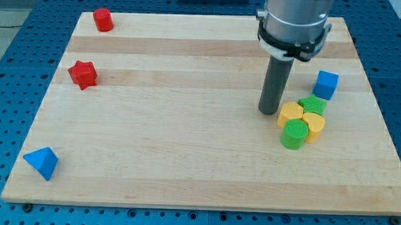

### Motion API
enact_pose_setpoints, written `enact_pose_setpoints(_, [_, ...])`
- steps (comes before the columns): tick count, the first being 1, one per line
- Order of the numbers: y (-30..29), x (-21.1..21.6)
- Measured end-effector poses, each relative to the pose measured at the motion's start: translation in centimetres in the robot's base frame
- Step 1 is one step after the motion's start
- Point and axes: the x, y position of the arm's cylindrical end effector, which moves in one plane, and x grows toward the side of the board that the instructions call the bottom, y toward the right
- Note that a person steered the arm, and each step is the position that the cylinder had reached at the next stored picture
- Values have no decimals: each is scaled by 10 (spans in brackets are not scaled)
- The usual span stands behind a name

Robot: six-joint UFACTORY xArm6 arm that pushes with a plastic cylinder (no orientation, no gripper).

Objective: Keep your hand at the center right corner

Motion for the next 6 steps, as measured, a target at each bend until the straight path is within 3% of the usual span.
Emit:
enact_pose_setpoints(2, [12,-111])
enact_pose_setpoints(3, [77,-164])
enact_pose_setpoints(4, [167,-159])
enact_pose_setpoints(5, [196,-92])
enact_pose_setpoints(6, [188,-33])
